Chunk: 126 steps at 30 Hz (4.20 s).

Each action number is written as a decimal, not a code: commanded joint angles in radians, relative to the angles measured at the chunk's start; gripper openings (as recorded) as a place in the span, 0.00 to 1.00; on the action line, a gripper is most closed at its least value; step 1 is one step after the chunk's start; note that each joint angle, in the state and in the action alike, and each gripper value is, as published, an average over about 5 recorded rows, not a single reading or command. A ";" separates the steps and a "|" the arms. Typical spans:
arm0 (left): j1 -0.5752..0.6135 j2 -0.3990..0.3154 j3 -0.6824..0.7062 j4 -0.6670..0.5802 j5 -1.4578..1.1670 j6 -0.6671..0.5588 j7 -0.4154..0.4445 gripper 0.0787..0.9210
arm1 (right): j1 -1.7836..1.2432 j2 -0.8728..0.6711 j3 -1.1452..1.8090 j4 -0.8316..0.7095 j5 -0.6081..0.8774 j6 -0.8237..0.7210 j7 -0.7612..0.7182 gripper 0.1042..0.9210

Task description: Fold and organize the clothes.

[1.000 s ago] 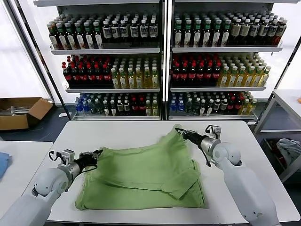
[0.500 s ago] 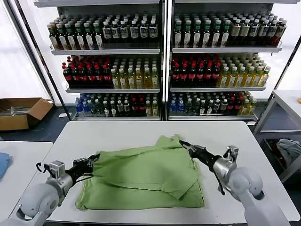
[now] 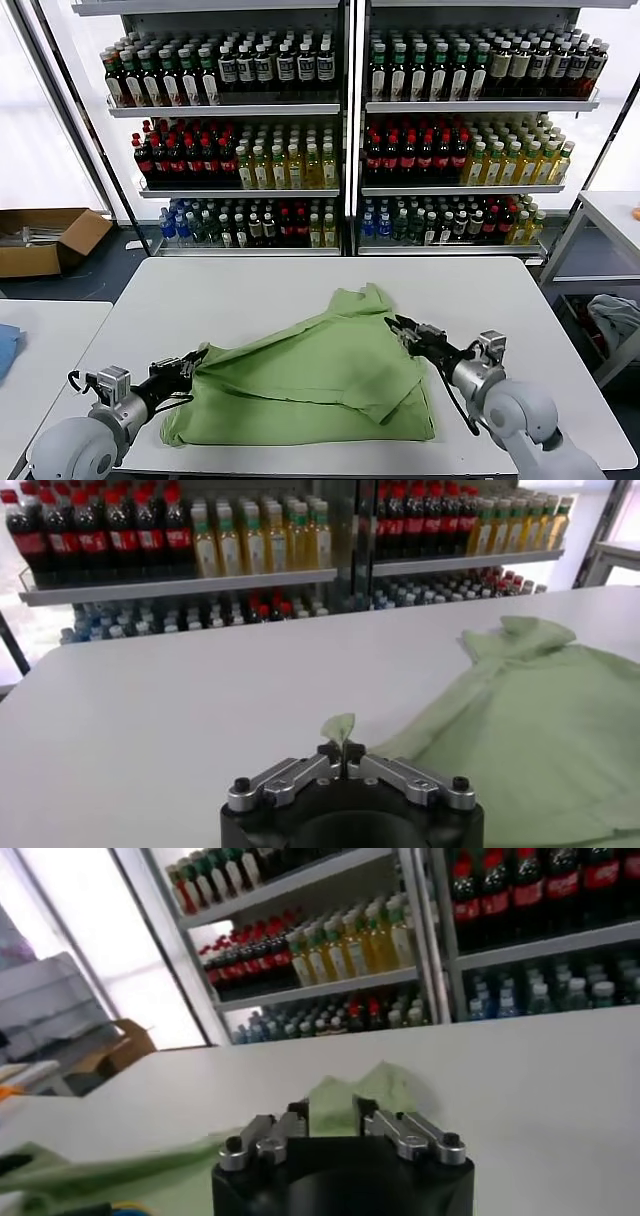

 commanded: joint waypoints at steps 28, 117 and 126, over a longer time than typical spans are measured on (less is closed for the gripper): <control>0.026 -0.004 -0.031 -0.035 -0.001 -0.003 0.019 0.01 | 0.411 0.172 -0.277 -0.544 -0.116 0.009 -0.012 0.60; 0.241 -0.326 0.001 -0.114 0.047 -0.025 -0.464 0.88 | -0.629 0.141 0.579 0.263 -0.248 0.378 -0.132 0.88; 0.230 -0.361 0.032 -0.067 0.066 -0.027 -0.465 0.78 | -0.673 0.150 0.595 0.354 -0.251 0.364 -0.132 0.88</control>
